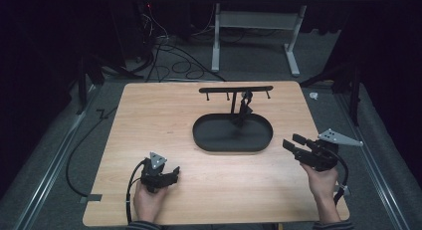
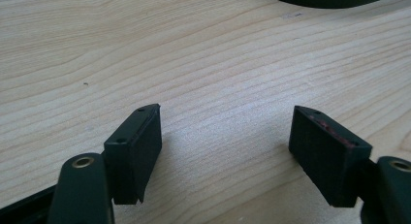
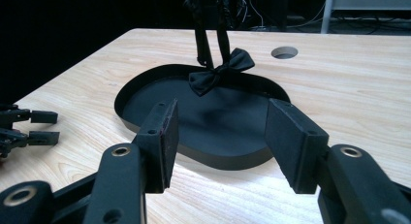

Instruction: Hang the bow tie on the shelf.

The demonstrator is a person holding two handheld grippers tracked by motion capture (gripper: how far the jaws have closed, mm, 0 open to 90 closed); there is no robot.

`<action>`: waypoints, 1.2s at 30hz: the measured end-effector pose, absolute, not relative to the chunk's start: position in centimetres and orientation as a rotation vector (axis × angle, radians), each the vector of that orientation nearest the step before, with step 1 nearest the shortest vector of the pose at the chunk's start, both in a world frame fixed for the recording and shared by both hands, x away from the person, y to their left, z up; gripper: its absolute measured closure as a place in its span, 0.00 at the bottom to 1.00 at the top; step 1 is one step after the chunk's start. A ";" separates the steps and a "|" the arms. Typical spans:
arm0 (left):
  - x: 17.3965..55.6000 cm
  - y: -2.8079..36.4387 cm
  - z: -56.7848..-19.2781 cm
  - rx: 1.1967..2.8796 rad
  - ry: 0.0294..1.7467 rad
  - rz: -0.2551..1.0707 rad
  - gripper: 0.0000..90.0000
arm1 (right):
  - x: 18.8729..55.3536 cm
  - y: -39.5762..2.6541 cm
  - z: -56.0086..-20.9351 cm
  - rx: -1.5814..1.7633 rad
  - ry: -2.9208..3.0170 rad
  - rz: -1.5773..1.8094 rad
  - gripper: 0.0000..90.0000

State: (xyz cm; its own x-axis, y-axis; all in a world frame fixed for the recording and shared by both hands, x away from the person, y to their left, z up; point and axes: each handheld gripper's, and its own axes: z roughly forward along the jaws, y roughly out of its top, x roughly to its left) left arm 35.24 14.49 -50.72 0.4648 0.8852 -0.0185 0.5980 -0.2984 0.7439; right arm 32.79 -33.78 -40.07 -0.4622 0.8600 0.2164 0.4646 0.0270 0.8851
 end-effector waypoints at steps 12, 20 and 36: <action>35.2 14.5 -50.7 2.017 1.230 0.526 0.31 | 32.7 -33.0 -41.2 1.356 1.961 1.426 0.54; 35.2 14.5 -50.7 2.017 1.230 0.527 0.31 | 32.6 -32.7 -41.8 1.365 1.978 1.428 0.53; 35.2 14.5 -50.7 2.017 1.230 0.526 0.31 | 32.6 -32.0 -43.3 1.384 2.008 1.437 0.54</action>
